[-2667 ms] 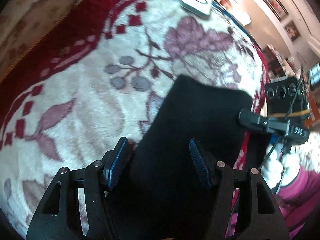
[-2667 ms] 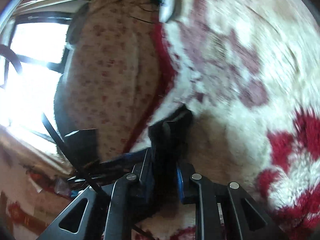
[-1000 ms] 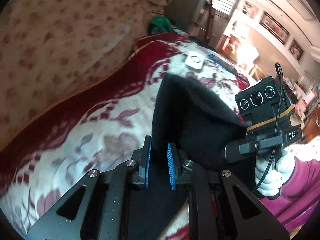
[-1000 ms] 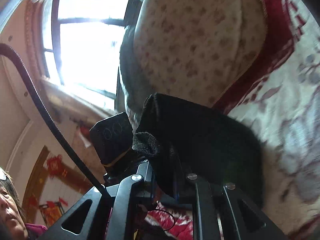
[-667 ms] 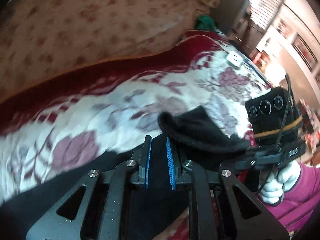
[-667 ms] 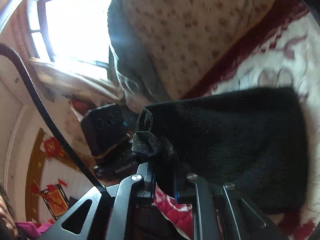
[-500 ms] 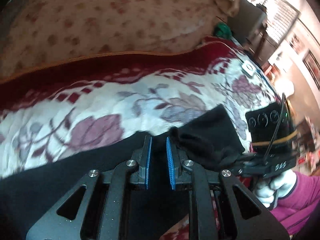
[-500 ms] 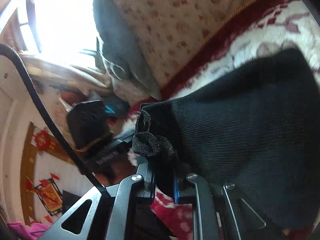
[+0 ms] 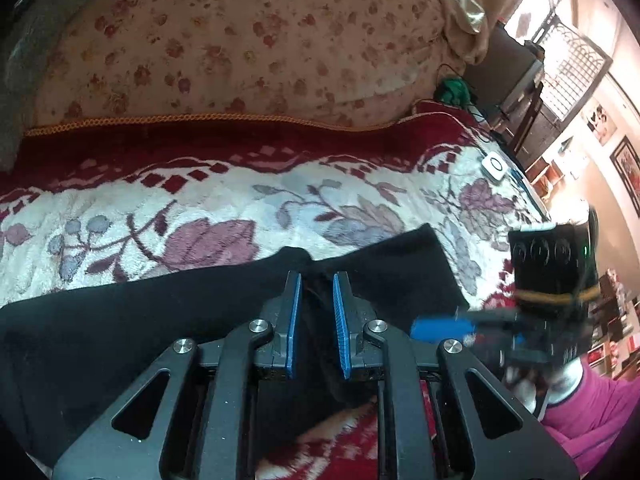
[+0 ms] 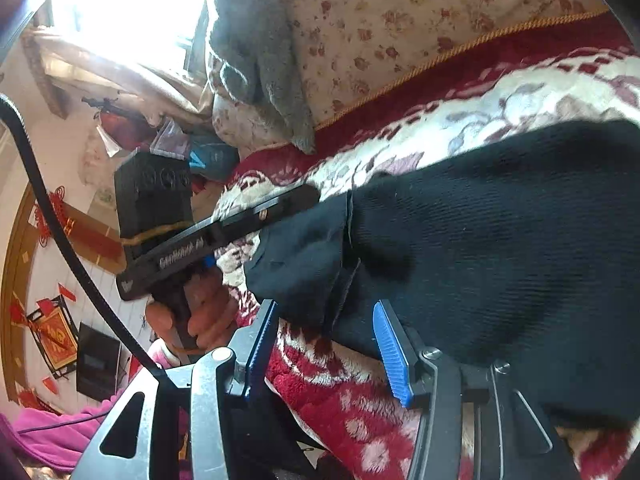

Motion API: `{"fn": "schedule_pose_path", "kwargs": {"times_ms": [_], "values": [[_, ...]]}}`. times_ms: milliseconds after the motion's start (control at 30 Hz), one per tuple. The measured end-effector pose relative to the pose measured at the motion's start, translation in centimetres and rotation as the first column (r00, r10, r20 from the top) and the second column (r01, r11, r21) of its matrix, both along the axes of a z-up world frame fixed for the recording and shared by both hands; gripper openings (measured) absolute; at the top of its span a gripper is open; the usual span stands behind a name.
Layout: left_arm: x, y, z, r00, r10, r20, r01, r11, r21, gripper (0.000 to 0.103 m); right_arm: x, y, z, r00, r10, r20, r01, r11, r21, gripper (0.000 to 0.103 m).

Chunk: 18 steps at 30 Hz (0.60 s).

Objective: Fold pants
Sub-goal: 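Fold the lifted end over the pants and open both grippers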

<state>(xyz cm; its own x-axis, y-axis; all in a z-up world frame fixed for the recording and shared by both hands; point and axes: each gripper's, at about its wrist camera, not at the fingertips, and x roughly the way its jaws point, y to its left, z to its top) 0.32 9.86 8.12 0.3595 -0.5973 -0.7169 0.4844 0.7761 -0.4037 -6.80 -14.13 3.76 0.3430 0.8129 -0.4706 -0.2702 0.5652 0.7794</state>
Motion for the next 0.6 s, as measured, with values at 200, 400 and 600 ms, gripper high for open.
{"fn": "schedule_pose_path", "kwargs": {"times_ms": [200,400,600], "values": [[-1.9,-2.1,0.9,0.999,-0.042,-0.003,0.042,0.997,-0.059,0.014,0.7,-4.8,1.3,0.981,-0.176,0.076,0.186,0.97,-0.155,0.048],[-2.5,-5.3,-1.0,0.999,-0.043,-0.022,0.043,0.999,0.007,0.014,2.5,-6.8,0.0,0.962,-0.253,0.103,0.271,0.931,-0.245,0.047],[-2.1,-5.9,-4.5,0.997,0.02,-0.075,-0.014,0.997,0.077,0.014,3.2,-6.6,-0.7,0.96,-0.255,0.113,0.276,0.926,-0.259,0.048]]}}
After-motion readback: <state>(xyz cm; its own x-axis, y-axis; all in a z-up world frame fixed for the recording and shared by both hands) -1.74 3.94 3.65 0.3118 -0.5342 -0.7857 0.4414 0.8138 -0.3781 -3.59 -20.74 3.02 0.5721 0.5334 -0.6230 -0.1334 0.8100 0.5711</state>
